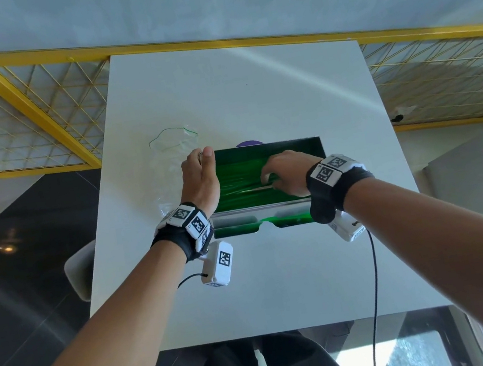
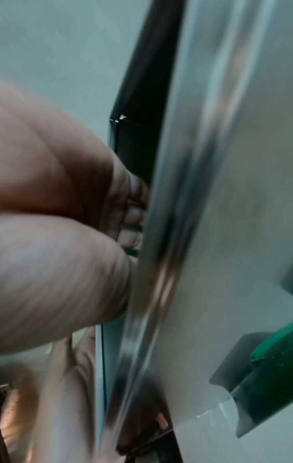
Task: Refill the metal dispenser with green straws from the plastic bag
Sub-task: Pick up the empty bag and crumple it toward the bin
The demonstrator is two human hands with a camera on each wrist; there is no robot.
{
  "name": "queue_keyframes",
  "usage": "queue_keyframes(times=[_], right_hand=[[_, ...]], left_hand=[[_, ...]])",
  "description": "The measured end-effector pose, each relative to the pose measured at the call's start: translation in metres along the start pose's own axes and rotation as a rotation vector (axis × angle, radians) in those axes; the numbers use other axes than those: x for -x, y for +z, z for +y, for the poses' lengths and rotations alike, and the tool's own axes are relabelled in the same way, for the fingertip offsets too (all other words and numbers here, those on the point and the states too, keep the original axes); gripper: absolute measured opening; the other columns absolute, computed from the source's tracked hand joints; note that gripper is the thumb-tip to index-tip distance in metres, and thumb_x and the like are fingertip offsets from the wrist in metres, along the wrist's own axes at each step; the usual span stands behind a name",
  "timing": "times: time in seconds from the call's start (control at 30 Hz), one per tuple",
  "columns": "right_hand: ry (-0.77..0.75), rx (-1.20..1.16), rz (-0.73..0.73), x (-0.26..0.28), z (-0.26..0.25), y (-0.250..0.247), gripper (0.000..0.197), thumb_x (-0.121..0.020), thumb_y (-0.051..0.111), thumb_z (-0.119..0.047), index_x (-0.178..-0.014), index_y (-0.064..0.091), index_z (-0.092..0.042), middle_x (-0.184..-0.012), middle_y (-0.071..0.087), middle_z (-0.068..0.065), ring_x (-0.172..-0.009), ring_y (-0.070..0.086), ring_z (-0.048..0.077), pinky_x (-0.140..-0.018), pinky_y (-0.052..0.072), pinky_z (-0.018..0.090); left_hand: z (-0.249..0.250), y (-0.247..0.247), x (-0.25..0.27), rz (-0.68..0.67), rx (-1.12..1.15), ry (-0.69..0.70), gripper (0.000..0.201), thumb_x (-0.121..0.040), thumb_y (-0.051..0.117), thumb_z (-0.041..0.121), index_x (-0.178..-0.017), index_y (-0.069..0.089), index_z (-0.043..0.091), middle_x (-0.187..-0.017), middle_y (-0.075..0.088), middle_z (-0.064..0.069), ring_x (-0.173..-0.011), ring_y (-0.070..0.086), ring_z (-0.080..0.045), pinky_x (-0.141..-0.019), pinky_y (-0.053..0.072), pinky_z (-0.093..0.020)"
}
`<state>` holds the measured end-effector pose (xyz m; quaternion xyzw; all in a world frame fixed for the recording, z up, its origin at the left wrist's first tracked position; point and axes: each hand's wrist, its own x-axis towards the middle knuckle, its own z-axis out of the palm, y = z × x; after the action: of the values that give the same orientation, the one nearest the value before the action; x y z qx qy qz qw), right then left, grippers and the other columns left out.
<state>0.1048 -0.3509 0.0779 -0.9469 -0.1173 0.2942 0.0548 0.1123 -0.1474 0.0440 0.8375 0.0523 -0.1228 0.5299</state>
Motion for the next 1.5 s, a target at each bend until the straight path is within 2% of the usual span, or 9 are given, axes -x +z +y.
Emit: queue_keyframes(times=[0.2,0.53,0.7,0.8,0.97,1.13,1.33,1.4,1.5], right_hand=[[0.062,-0.083,-0.058,0.005,-0.003,0.004,0.029,-0.097,0.059,-0.029,-0.123,0.069,-0.029,-0.124,0.068,0.006,-0.119,0.058,0.028,-0.098,0.049,0.04],[-0.041,-0.46,0.322,0.047,-0.026,-0.006,0.019,-0.1,0.057,-0.023,-0.111,0.073,-0.024,-0.11,0.073,-0.01,-0.094,0.068,0.01,-0.087,0.051,0.026],[-0.133,-0.574,0.379,0.062,-0.065,-0.013,0.016,-0.098,0.061,-0.021,-0.107,0.073,-0.026,-0.103,0.07,-0.014,-0.083,0.065,-0.004,-0.071,0.048,0.007],[-0.23,-0.58,0.381,0.064,-0.098,-0.018,0.016,-0.097,0.062,-0.019,-0.106,0.073,-0.027,-0.102,0.07,-0.013,-0.083,0.066,0.002,-0.074,0.053,0.014],[-0.355,-0.563,0.394,0.054,-0.144,-0.024,0.022,-0.097,0.063,-0.018,-0.117,0.07,-0.023,-0.113,0.063,-0.008,-0.091,0.066,0.005,-0.077,0.053,0.014],[-0.276,-0.53,0.403,0.032,-0.182,-0.048,0.048,-0.099,0.06,-0.036,-0.145,0.045,-0.036,-0.147,0.041,-0.001,-0.121,0.059,0.017,-0.1,0.052,0.036],[-0.295,-0.792,0.366,0.014,-0.223,-0.063,0.011,-0.097,0.061,-0.032,-0.091,0.066,-0.024,-0.09,0.071,-0.01,-0.07,0.073,0.008,-0.078,0.055,0.038],[-0.296,-0.731,0.355,0.013,-0.227,-0.065,0.018,-0.095,0.064,-0.031,-0.083,0.072,-0.02,-0.077,0.073,-0.006,-0.071,0.072,0.014,-0.077,0.056,0.043],[-0.341,-0.813,0.24,0.016,-0.231,-0.064,0.006,-0.093,0.068,-0.017,-0.089,0.072,-0.015,-0.089,0.075,0.004,-0.081,0.075,0.02,-0.087,0.058,0.048]], left_hand=[[-0.007,0.0,-0.004,0.036,-0.068,0.105,0.04,-0.102,0.025,0.045,-0.088,0.041,0.012,-0.087,0.042,-0.01,-0.08,0.039,-0.026,-0.077,0.037,-0.04],[-0.008,-0.058,-0.011,0.23,-0.132,0.154,0.047,-0.095,0.055,0.02,-0.14,0.048,0.008,-0.142,0.044,-0.015,-0.127,0.052,-0.027,-0.107,0.044,-0.042],[-0.041,-0.071,-0.013,0.134,-0.416,-0.394,0.106,-0.073,0.071,0.065,-0.153,0.024,0.014,-0.158,0.023,-0.015,-0.144,0.027,-0.037,-0.115,0.028,-0.053],[-0.06,-0.061,-0.009,0.006,-0.33,-0.484,0.105,-0.077,0.072,0.058,-0.155,0.017,0.015,-0.152,0.044,-0.016,-0.141,0.037,-0.04,-0.112,0.026,-0.054],[-0.064,-0.092,0.007,0.263,-0.021,-0.298,0.06,-0.089,0.05,0.012,-0.147,0.042,0.023,-0.136,0.059,-0.018,-0.122,0.056,-0.038,-0.105,0.044,-0.045],[-0.029,-0.15,0.038,0.47,0.109,0.031,0.029,-0.082,0.051,0.025,-0.082,0.063,-0.001,-0.093,0.061,-0.028,-0.084,0.059,-0.035,-0.077,0.05,-0.048],[0.04,-0.171,0.074,0.346,0.609,0.172,0.031,-0.082,0.054,0.033,-0.111,0.059,0.022,-0.106,0.062,0.008,-0.097,0.063,-0.004,-0.082,0.049,-0.023],[0.038,-0.172,0.075,0.331,0.547,0.269,0.04,-0.091,0.055,0.022,-0.129,0.048,0.032,-0.117,0.054,0.022,-0.097,0.055,0.018,-0.078,0.042,-0.004],[0.033,-0.172,0.075,0.466,0.432,0.305,0.038,-0.092,0.045,0.009,-0.121,0.062,0.026,-0.115,0.062,0.017,-0.099,0.057,0.015,-0.085,0.048,-0.013]])
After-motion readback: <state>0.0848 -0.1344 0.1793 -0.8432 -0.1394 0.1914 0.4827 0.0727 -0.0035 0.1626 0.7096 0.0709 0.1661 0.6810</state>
